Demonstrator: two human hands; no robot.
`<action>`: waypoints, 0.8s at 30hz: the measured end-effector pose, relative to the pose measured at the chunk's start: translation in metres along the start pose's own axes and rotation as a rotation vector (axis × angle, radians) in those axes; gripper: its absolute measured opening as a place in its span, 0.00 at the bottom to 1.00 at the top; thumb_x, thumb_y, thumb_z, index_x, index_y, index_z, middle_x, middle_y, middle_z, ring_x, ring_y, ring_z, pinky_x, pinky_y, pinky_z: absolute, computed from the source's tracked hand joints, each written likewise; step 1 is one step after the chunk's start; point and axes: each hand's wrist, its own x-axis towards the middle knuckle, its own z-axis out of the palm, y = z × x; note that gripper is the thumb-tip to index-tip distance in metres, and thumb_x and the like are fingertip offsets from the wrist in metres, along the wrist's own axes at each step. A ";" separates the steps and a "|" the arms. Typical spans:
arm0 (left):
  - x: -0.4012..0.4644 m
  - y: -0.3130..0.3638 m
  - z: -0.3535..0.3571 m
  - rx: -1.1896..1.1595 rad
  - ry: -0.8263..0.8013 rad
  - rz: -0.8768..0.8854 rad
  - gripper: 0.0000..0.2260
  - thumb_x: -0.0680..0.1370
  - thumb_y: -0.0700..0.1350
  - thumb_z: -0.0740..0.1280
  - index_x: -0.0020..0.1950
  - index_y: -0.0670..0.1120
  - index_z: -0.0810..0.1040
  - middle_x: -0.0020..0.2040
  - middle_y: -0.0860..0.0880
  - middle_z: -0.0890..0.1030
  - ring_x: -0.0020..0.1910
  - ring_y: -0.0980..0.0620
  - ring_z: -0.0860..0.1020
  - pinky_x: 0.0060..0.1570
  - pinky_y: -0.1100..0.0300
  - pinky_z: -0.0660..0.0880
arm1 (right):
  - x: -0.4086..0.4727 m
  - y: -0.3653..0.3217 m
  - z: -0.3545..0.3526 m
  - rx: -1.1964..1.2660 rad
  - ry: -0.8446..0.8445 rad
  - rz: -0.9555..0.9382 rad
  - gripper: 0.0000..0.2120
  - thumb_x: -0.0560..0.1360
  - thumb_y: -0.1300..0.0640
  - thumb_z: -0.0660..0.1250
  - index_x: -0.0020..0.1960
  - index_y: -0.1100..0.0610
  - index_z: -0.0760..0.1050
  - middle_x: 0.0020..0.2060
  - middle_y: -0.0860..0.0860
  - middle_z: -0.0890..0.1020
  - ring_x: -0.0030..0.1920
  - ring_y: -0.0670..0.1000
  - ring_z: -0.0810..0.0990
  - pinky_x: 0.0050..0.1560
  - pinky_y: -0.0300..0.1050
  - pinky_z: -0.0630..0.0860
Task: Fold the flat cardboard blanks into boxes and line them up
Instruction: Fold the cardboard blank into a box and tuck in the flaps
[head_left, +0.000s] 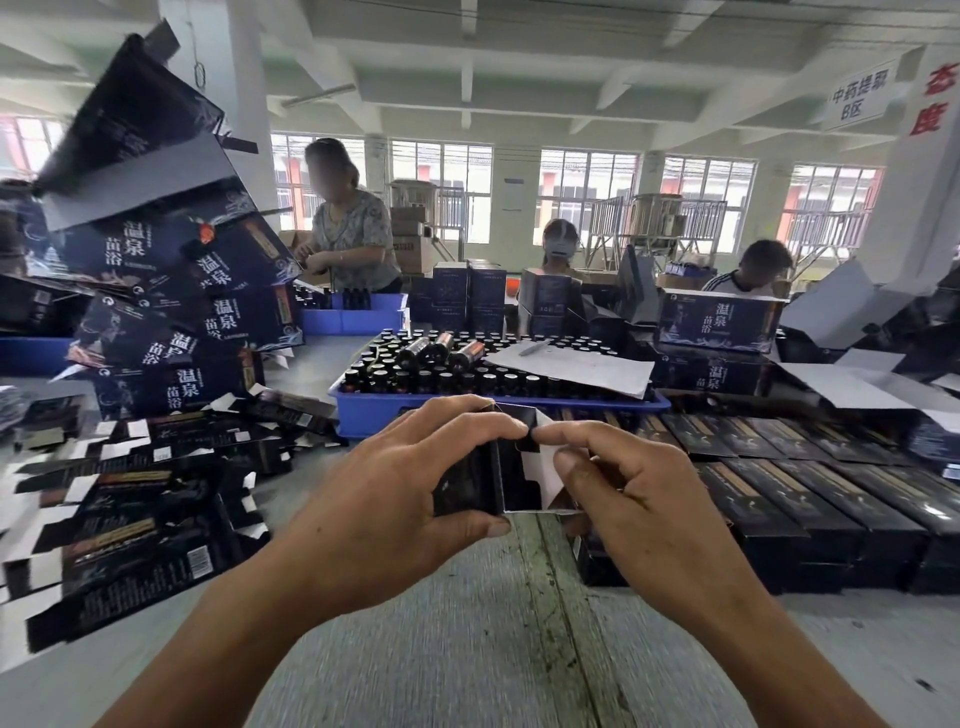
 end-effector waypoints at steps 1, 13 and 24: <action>0.000 0.000 0.000 0.010 0.002 0.005 0.32 0.69 0.67 0.65 0.71 0.74 0.57 0.70 0.77 0.56 0.70 0.63 0.65 0.65 0.65 0.67 | 0.000 -0.001 0.000 0.005 -0.006 0.001 0.14 0.82 0.56 0.63 0.60 0.40 0.80 0.37 0.30 0.80 0.38 0.40 0.81 0.37 0.30 0.77; -0.001 -0.001 -0.002 -0.011 0.028 -0.018 0.27 0.71 0.66 0.66 0.69 0.72 0.65 0.73 0.67 0.61 0.69 0.58 0.70 0.65 0.52 0.75 | -0.001 0.000 -0.003 -0.112 -0.013 0.015 0.20 0.75 0.43 0.69 0.66 0.35 0.75 0.46 0.31 0.78 0.44 0.27 0.76 0.43 0.25 0.70; -0.001 0.005 -0.003 0.020 0.027 0.007 0.26 0.69 0.70 0.59 0.68 0.71 0.67 0.74 0.66 0.59 0.70 0.58 0.69 0.62 0.51 0.78 | -0.003 0.002 0.005 -0.039 0.107 0.029 0.22 0.74 0.48 0.73 0.63 0.31 0.70 0.49 0.41 0.84 0.47 0.40 0.83 0.47 0.38 0.79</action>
